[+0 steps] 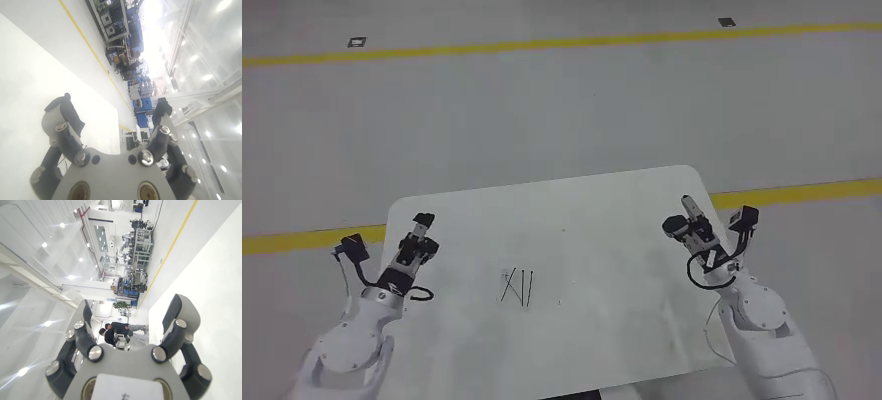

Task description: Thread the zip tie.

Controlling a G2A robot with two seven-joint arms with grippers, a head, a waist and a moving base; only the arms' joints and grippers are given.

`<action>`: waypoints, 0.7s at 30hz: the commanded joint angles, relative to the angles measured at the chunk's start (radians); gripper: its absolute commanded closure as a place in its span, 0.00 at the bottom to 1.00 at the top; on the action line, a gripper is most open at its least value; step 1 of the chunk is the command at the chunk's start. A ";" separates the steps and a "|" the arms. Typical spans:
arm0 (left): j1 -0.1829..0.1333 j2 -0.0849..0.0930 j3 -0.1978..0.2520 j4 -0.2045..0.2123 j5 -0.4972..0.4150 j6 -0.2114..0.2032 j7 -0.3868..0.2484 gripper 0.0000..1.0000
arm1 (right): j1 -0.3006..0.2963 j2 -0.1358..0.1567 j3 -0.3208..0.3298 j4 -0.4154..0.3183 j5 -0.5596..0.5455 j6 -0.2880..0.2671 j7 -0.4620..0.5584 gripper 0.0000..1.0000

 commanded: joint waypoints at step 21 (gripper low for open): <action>0.001 0.016 0.185 -0.141 0.589 0.099 -0.246 0.00 | 0.021 0.005 -0.006 0.042 0.036 -0.010 0.156 0.00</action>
